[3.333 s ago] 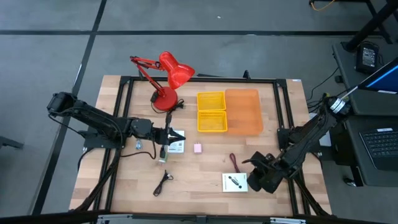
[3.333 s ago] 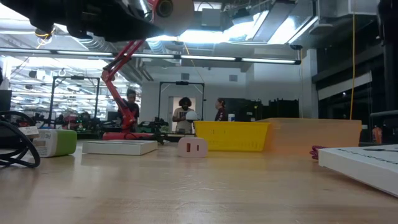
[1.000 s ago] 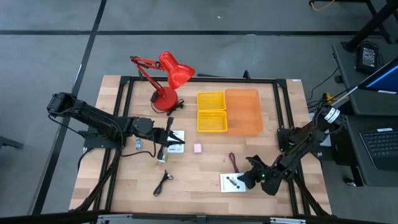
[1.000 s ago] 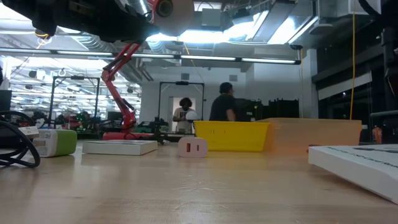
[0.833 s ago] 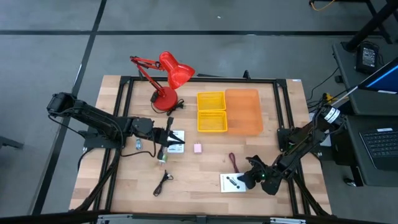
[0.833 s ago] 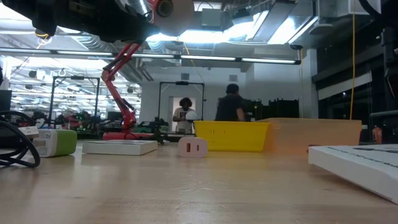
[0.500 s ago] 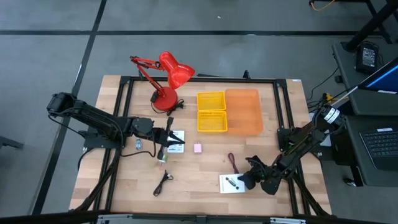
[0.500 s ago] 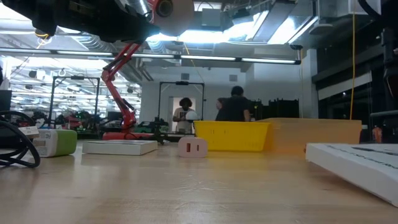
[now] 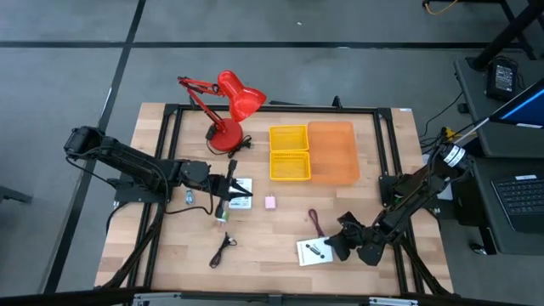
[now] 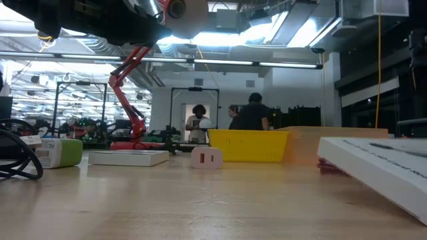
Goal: Pick and place items into bin
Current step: Put the right white card reader box into the orange bin
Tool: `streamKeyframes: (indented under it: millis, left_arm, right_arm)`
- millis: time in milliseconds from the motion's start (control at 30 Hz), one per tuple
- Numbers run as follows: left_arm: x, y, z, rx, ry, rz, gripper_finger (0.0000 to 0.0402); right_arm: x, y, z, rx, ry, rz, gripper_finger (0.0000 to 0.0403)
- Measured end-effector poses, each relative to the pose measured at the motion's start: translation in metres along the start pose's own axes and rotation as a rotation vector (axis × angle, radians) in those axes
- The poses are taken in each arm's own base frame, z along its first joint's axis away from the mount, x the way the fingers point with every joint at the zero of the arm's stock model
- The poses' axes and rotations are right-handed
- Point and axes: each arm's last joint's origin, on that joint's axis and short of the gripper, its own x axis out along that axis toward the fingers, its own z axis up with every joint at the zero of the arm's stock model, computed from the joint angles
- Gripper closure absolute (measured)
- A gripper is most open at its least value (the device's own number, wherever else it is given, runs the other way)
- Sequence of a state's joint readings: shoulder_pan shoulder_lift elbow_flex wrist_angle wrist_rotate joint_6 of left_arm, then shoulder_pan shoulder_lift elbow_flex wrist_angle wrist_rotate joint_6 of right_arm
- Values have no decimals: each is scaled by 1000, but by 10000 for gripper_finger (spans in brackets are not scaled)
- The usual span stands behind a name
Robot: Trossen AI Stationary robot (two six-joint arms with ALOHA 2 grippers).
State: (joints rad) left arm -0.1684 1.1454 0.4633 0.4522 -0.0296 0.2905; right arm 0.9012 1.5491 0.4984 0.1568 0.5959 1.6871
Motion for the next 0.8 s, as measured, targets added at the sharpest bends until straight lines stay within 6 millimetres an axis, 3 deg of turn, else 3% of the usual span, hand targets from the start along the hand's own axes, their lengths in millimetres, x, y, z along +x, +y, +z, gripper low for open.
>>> streamKeyframes:
  millis: [200,800]
  left_arm:
    - [0,0,0,0,0,0,400]
    - [0,0,0,0,1,6,399]
  right_arm:
    - [-12,9,10,-98,-90,52,392]
    - [-43,30,37,-269,-463,122,395]
